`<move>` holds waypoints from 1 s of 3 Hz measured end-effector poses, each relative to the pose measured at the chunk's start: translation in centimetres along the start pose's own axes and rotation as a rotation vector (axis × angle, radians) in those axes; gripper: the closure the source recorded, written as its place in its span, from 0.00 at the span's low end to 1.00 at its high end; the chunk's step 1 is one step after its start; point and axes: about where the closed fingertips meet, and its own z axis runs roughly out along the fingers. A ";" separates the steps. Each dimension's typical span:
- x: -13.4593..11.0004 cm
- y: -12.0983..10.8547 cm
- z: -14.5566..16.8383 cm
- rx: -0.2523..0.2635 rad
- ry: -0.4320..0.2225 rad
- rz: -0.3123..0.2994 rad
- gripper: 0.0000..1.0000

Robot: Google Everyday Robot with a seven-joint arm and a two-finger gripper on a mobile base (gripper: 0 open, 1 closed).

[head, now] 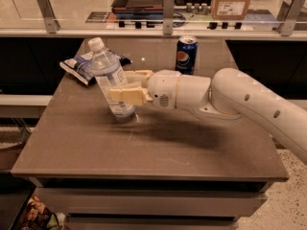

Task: Place blue plastic bottle upright

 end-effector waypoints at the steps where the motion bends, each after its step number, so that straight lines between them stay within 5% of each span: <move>1: 0.8 -0.2 -0.2 0.024 0.011 0.024 1.00; 3: 1.9 -0.2 -0.4 0.050 0.012 0.051 1.00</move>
Offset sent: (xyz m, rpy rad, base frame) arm 0.0001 -0.0113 -0.0251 -0.0058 0.0679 -0.0767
